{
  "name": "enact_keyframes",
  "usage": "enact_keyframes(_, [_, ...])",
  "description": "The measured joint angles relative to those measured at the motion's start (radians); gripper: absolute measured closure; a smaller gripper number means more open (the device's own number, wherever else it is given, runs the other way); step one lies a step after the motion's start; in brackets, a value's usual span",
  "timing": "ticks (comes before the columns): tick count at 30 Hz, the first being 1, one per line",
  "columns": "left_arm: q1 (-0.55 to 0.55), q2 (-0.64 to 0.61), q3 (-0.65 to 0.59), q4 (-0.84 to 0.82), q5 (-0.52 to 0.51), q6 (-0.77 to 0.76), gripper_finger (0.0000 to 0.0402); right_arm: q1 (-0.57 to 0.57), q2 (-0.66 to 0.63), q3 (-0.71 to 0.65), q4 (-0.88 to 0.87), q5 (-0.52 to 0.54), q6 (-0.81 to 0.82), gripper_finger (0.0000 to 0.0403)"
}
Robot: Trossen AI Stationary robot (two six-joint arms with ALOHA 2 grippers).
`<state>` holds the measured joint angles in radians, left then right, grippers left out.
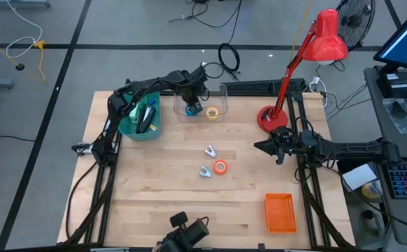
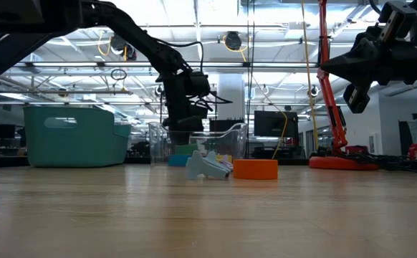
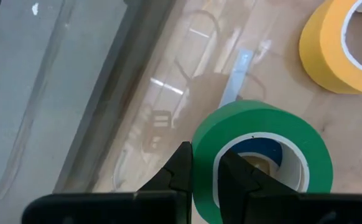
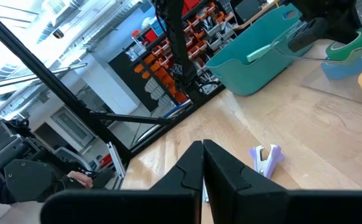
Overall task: Pick and place Stapler, Stapler remover, tape
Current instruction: Put the green tape into the transparent bin
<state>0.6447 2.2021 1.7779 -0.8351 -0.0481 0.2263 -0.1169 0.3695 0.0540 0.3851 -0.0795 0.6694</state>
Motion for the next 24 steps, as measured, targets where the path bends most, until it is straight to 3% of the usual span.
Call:
enact_keyframes(10, [-0.001,-0.003,-0.001,0.005,0.032,-0.009,0.0364,0.000,0.000,0.000,0.000,0.000,0.000,0.0399])
enact_keyframes(24, [-0.042,-0.010,-0.001,0.140,0.114,0.019,0.0364,0.000,0.000,0.000,0.000,0.000,0.000,0.0399])
